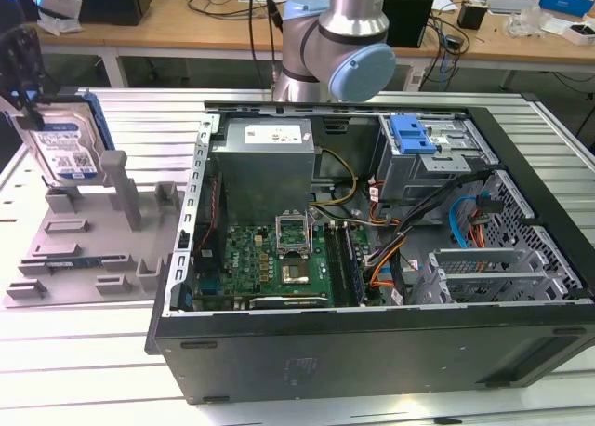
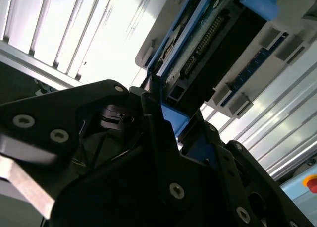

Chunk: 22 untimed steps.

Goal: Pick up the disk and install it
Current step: 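Pick up the disk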

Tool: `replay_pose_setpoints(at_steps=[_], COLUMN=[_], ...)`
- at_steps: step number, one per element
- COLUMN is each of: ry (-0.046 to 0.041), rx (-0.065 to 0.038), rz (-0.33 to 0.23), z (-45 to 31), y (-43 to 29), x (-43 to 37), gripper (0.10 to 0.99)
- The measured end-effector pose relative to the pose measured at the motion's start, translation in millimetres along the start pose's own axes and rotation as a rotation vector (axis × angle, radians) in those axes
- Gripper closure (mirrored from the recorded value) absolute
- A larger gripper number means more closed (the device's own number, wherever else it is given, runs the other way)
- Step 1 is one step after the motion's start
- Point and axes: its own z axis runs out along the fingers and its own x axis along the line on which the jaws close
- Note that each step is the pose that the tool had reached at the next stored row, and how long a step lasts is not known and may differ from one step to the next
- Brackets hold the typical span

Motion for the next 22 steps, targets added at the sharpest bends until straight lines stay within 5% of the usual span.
replay_pose_setpoints(at_steps=[9, 11, 22], ry=[0.0000, 0.0000, 0.0000], rx=[0.000, 0.000, 0.000], rz=[0.000, 0.000, 0.000], z=[-43.0, -60.5, -105.2], y=[0.4, 0.5, 0.7], x=[-0.3, -0.4, -0.7], gripper=[0.718, 0.718, 0.718])
